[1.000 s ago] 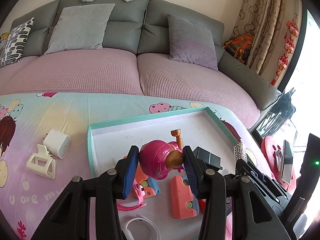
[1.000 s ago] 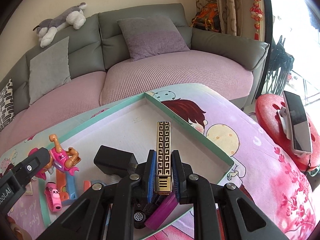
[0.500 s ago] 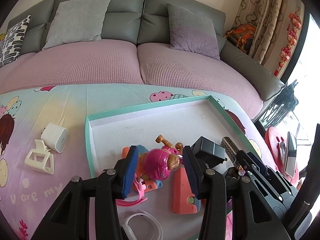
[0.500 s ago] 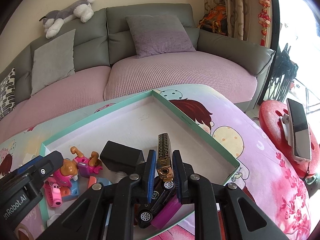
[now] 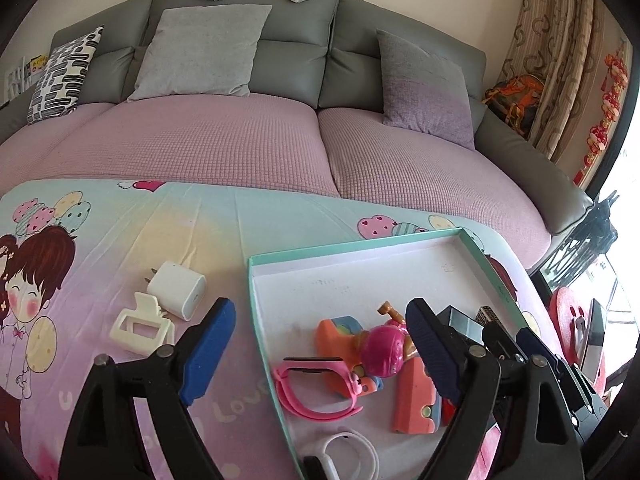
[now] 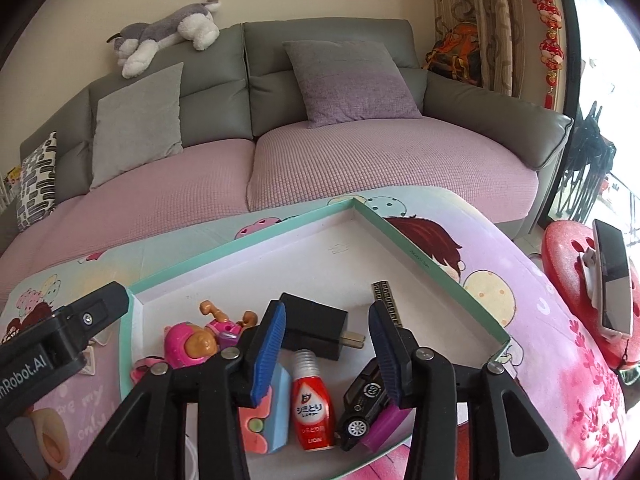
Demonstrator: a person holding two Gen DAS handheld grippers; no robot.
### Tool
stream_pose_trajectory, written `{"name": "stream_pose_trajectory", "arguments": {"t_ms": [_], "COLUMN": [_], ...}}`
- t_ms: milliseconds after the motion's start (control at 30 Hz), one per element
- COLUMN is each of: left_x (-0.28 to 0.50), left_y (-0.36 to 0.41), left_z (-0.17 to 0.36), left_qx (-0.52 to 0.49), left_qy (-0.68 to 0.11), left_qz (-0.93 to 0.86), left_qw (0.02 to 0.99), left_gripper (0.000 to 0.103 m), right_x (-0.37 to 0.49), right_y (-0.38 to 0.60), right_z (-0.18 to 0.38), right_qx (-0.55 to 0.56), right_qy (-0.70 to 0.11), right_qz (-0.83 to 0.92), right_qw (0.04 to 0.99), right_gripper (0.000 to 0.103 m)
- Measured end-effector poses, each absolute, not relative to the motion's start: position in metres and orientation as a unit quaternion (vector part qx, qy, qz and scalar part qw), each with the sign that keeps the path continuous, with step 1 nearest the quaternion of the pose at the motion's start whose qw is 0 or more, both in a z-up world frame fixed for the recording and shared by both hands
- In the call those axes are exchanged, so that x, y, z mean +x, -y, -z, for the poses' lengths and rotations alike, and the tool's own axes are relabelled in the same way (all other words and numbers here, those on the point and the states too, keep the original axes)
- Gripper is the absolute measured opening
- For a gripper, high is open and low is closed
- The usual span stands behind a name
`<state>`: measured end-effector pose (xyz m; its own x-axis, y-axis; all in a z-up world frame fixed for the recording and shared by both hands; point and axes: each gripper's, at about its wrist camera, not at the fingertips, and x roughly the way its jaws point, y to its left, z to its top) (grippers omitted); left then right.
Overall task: Organize rigid objects
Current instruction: 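Withdraw both open tools toward the white hair clip and white charger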
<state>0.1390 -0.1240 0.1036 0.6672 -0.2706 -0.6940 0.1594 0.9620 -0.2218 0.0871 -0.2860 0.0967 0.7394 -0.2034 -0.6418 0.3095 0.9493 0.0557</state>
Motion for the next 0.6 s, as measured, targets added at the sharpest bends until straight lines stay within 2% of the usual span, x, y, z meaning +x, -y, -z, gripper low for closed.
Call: {"name": "stream_pose_trajectory", "arguments": {"t_ms": [67, 100, 167, 367, 533, 600], "left_x": [0.142, 0.144, 0.147, 0.154, 0.153, 0.150], "left_y": [0.111, 0.105, 0.090, 0.036, -0.006, -0.020], "left_z": [-0.102, -0.101, -0.097, -0.082, -0.074, -0.072], "left_qx": [-0.078, -0.080, -0.082, -0.112, -0.146, -0.160], "left_qy": [-0.394, -0.396, -0.404, -0.427, -0.430, -0.426], "left_qz": [0.098, 0.084, 0.051, -0.049, -0.115, -0.136], "left_qw": [0.911, 0.911, 0.910, 0.896, 0.884, 0.880], "left_gripper": [0.088, 0.089, 0.089, 0.089, 0.089, 0.089], "right_x": [0.091, 0.092, 0.095, 0.105, 0.108, 0.110], "right_y": [0.276, 0.271, 0.263, 0.239, 0.211, 0.201], "right_z": [-0.096, -0.095, -0.093, -0.084, -0.083, -0.082], "right_qx": [0.069, 0.064, 0.059, 0.062, 0.047, 0.038], "right_qy": [-0.336, -0.338, -0.341, -0.365, -0.368, -0.368], "right_qz": [0.127, 0.123, 0.113, 0.074, 0.038, 0.024], "right_qw": [0.931, 0.931, 0.932, 0.926, 0.928, 0.929], "right_gripper": [0.050, 0.055, 0.059, 0.064, 0.076, 0.086]}}
